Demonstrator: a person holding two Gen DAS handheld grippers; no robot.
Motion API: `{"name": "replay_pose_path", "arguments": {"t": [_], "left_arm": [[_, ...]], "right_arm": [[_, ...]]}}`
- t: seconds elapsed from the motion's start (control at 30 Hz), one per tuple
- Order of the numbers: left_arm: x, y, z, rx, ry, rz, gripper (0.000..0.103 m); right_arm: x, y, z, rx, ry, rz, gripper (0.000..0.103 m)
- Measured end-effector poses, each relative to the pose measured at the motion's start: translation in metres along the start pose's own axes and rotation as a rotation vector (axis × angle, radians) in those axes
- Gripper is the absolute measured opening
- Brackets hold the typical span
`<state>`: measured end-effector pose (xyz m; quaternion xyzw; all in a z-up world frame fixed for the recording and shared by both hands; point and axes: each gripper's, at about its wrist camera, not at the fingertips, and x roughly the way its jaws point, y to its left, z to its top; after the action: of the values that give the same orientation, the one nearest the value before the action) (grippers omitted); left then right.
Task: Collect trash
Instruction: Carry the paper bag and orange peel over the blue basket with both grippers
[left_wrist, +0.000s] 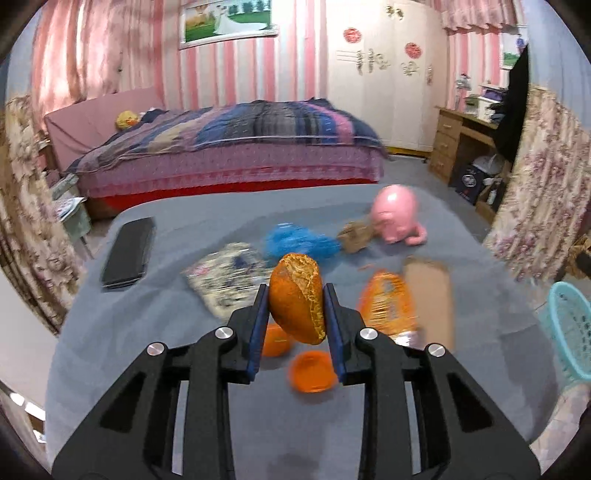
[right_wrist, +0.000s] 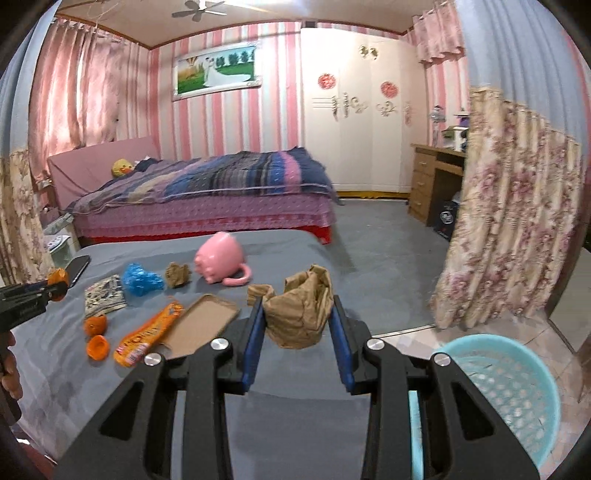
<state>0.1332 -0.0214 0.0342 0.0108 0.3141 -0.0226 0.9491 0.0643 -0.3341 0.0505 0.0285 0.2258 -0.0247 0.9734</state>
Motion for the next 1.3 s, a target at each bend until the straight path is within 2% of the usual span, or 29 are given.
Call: {"name": "replay_pose_path", "arguments": {"t": [0.43,0.67,0.97,1.17,1.3], "left_arm": [[-0.007,-0.141,-0.006,0.165,0.005,-0.166,0.029],[-0.004,-0.214,-0.012,0.224,0.018,-0.290,0.029],[-0.002,-0.308,-0.037,0.306,0.053,-0.460,0.029],[0.003,-0.355,-0.052,0.350,0.089,-0.528,0.029],[0.005,-0.379,-0.055,0.389,0.093,-0.539,0.029]], "right_arm": [[-0.035,-0.104,-0.023,0.083,0.006,-0.174,0.035],[-0.063,-0.159,-0.041,0.141,0.007,-0.287,0.035],[-0.084,-0.203,-0.061,0.184,0.019,-0.371,0.035],[-0.090,-0.225,-0.073,0.229,0.032,-0.397,0.035],[-0.089,-0.234,-0.080,0.249,0.041,-0.406,0.035]]}}
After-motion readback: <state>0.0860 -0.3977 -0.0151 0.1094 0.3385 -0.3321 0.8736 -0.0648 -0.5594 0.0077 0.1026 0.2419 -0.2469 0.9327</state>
